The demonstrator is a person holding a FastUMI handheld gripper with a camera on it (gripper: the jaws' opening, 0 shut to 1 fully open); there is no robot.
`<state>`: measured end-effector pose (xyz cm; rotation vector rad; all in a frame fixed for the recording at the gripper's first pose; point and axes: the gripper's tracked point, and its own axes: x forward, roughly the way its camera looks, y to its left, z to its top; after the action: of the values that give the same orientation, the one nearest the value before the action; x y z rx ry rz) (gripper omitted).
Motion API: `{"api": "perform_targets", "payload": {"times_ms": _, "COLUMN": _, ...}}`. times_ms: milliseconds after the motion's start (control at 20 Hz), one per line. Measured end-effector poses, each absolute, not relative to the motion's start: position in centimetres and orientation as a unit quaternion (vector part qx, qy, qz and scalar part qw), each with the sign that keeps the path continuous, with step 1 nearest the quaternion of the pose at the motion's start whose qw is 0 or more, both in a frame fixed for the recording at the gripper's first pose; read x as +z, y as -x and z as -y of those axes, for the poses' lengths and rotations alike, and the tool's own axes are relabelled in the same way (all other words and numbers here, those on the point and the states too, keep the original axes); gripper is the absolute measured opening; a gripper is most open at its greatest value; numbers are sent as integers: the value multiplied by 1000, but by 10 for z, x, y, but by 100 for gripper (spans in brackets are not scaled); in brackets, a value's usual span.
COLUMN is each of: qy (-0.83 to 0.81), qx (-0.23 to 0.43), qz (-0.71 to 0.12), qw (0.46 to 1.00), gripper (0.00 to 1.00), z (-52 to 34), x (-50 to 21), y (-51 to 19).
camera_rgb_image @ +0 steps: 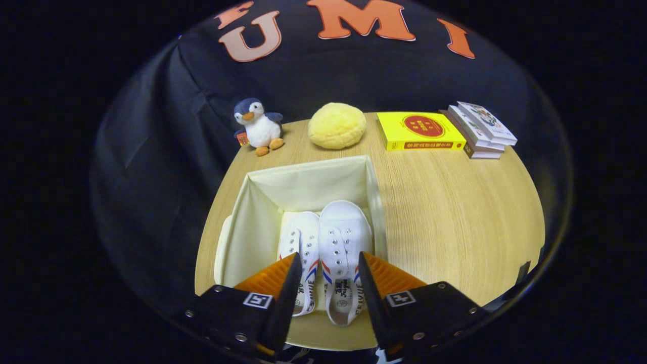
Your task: Open the storage box then place both shoes into the box .Put the left shoe in first, then the right shoe, with the right side of both shoes facing outward in a uniform manner.
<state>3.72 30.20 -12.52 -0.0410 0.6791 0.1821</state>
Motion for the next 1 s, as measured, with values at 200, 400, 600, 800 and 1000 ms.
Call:
{"api": "perform_targets", "payload": {"times_ms": 200, "qy": 21, "qx": 93, "qz": -290, "qw": 952, "gripper": 99, "z": -281, "x": -85, "y": -37}}
{"api": "perform_targets", "payload": {"times_ms": 400, "qy": 16, "qx": 84, "qz": -252, "qw": 964, "gripper": 99, "z": -244, "x": -50, "y": -37}}
{"api": "perform_targets", "payload": {"times_ms": 600, "qy": 20, "qx": 67, "qz": -209, "qw": 976, "gripper": 99, "z": -200, "x": -16, "y": -38}}
{"api": "perform_targets", "payload": {"times_ms": 800, "qy": 30, "qx": 54, "qz": -159, "qw": 985, "gripper": 99, "z": -157, "x": 19, "y": -41}}
{"api": "perform_targets", "payload": {"times_ms": 1000, "qy": 19, "qx": 45, "qz": -119, "qw": 992, "gripper": 99, "z": -118, "x": 46, "y": -42}}
